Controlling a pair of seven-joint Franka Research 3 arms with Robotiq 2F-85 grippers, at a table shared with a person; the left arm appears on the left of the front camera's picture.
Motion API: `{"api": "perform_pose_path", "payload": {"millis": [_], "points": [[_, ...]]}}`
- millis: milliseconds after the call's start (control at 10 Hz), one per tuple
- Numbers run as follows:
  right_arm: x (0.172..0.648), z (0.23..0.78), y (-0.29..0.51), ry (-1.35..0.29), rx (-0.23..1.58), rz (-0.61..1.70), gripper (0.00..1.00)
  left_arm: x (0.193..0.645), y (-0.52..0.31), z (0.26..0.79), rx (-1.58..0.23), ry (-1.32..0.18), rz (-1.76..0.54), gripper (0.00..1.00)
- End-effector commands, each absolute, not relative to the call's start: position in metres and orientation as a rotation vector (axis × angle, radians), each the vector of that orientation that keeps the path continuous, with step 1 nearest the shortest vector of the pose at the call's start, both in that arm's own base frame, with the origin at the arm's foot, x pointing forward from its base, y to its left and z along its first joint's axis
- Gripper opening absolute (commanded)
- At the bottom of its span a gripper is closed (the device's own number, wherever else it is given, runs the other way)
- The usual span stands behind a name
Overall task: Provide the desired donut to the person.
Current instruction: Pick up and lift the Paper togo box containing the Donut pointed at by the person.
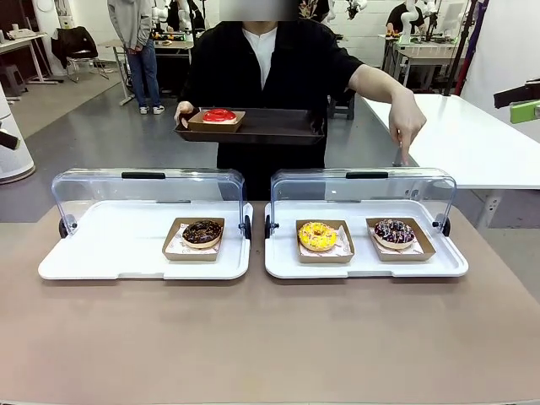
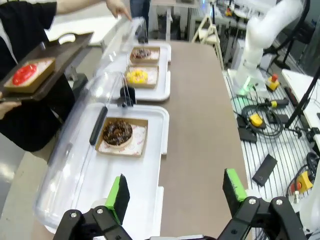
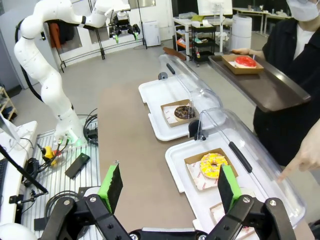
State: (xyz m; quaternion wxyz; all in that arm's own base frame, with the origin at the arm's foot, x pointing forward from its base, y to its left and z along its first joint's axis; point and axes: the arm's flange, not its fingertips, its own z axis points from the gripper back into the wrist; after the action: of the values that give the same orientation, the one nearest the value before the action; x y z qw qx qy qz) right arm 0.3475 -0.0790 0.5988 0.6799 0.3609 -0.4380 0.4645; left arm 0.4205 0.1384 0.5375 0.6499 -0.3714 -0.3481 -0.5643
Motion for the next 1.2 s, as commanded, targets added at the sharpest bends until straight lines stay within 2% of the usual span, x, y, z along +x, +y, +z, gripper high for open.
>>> {"api": "perform_pose_path", "payload": {"millis": [0,1100], "points": [[0.3499,0.5997,-0.0774,-1.005,0.828,1.047,1.0,0.4198,0.1449,0.5413,-0.89,-0.855,-1.262,0.98],[0.3499,0.5997,-0.0774,-1.005,0.828,1.047,1.0,0.4187,0.1443,0.5411,-0.877,-0.84,-1.257,0.98]]}}
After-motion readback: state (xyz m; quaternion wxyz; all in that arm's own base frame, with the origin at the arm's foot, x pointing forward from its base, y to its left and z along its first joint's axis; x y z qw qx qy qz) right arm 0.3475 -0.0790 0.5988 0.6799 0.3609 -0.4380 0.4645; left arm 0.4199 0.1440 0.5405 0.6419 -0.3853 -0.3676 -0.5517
